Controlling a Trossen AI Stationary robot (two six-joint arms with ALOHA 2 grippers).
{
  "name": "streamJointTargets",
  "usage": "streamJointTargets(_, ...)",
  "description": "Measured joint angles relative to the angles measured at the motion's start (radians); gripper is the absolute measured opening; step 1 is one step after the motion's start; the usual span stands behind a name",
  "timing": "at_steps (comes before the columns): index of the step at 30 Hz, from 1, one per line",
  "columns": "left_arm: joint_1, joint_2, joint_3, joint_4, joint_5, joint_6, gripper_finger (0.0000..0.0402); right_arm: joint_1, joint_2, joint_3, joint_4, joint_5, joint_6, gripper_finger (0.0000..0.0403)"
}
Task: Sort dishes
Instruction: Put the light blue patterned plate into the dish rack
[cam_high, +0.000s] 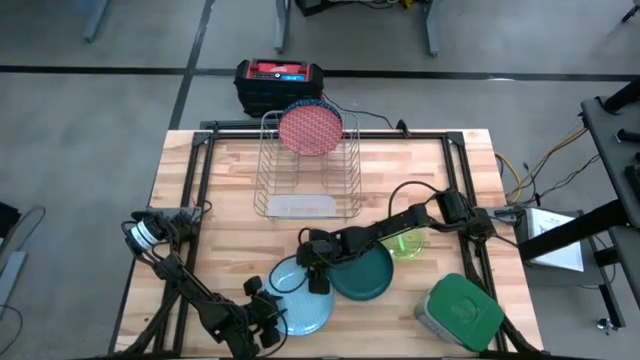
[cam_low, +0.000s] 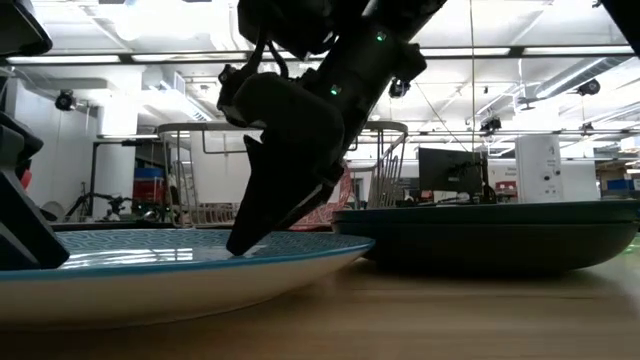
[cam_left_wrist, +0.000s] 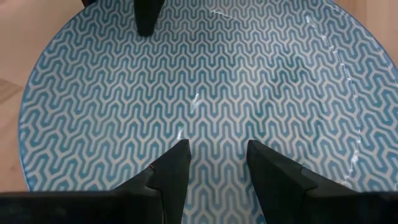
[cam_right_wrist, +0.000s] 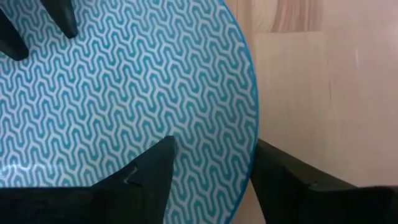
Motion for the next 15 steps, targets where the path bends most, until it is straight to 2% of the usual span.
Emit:
streamJointTargets(11, -0.002, 0.001, 0.0, -0.007, -0.046, -0.017, 0.0154, -0.016, 0.0, 0.003, 0.03, 0.026, -0.053, 0.0019)
streamJointTargets(15, -0.001, -0.004, 0.001, -0.023, -0.052, -0.045, 0.0154, -0.013, -0.012, 0.003, 0.024, 0.084, -0.089, 0.0004)
